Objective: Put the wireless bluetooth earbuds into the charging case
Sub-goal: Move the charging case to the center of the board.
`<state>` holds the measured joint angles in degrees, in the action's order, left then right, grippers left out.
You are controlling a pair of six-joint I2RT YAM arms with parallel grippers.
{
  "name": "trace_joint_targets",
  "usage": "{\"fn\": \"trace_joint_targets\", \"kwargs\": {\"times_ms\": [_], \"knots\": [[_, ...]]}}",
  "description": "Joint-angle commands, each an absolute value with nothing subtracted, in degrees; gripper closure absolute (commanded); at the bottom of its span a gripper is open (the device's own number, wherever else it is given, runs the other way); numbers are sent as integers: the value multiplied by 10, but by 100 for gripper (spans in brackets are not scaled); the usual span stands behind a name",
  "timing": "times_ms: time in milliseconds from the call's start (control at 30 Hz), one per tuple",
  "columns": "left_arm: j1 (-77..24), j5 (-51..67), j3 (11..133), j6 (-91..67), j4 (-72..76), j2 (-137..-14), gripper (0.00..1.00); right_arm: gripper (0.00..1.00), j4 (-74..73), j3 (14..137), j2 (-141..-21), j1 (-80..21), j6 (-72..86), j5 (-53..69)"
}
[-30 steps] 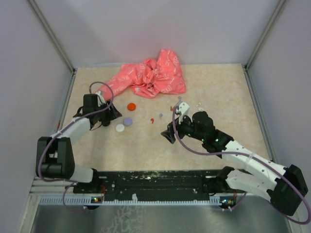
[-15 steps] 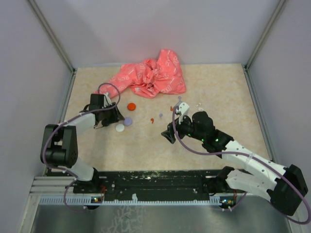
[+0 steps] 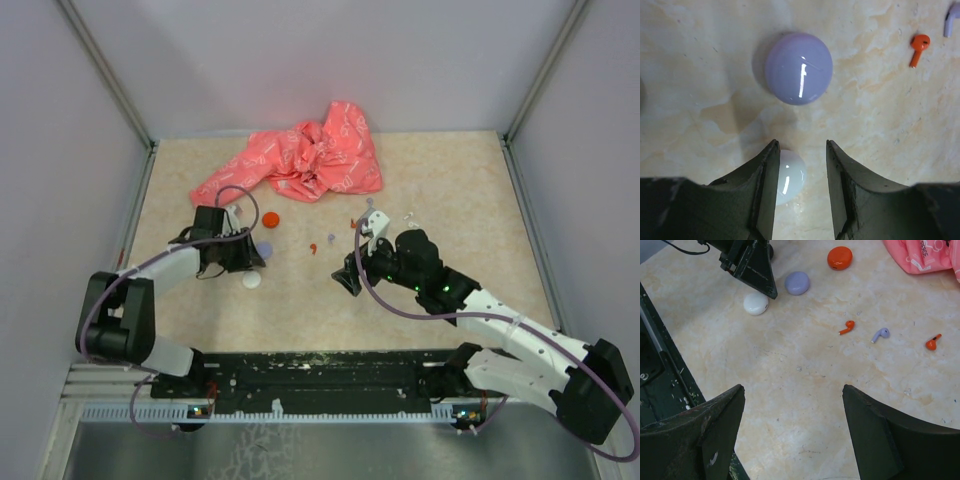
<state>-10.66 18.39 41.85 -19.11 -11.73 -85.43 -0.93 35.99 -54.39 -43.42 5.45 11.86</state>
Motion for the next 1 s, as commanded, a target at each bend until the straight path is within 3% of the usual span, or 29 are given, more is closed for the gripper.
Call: {"fn": "trace_joint_targets", "kwargs": {"times_ms": [0, 400, 967], "knots": [[-125, 205, 404, -180, -140, -814, 53, 21, 5, 371, -537, -431, 46, 122], [-190, 116, 414, -187, -170, -769, 39, 21, 4, 373, -541, -431, 46, 127], [-225, 79, 421, -212, -172, -822, 37, 21, 6, 372, -547, -431, 46, 133]]}}
